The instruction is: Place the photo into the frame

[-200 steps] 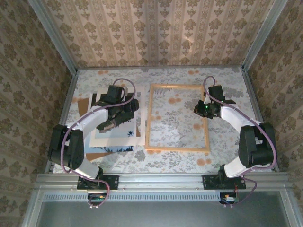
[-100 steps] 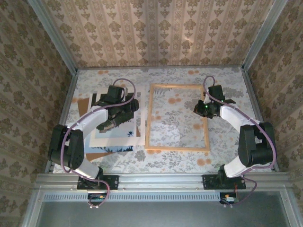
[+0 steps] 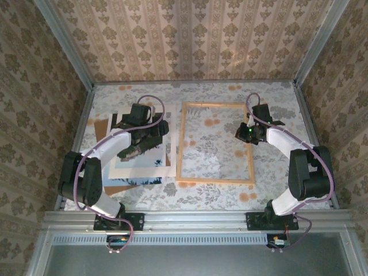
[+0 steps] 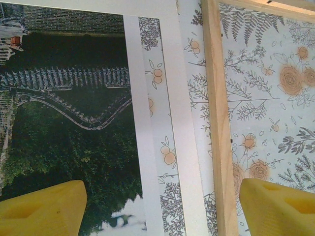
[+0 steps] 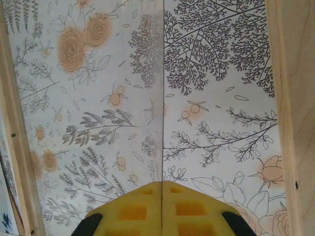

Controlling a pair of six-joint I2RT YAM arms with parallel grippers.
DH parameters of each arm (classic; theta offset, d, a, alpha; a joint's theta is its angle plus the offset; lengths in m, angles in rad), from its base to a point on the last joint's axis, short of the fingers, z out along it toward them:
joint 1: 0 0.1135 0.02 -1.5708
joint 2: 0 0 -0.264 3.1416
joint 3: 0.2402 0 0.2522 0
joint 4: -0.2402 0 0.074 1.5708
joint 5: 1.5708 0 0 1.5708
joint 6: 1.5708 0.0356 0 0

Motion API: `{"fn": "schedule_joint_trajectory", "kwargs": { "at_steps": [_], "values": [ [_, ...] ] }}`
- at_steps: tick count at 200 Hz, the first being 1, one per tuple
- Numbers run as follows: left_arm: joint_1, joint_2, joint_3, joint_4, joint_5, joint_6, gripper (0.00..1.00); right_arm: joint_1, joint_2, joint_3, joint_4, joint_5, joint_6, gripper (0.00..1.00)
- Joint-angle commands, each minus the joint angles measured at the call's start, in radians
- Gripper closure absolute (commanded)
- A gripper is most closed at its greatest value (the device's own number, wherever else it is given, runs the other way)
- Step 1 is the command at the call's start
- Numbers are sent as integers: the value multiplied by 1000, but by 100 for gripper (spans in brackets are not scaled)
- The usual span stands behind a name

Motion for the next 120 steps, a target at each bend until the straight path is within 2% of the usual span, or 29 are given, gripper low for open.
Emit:
{"fn": "schedule_joint_trajectory", "kwargs": {
  "at_steps": [1, 120],
  "values": [
    [-9, 8, 28, -14, -4, 23, 17, -4, -6, 32, -24, 24, -21, 100],
    [-9, 10, 19, -9, -8, 21, 17, -4, -20, 17, -32, 32, -11, 100]
  ]
}}
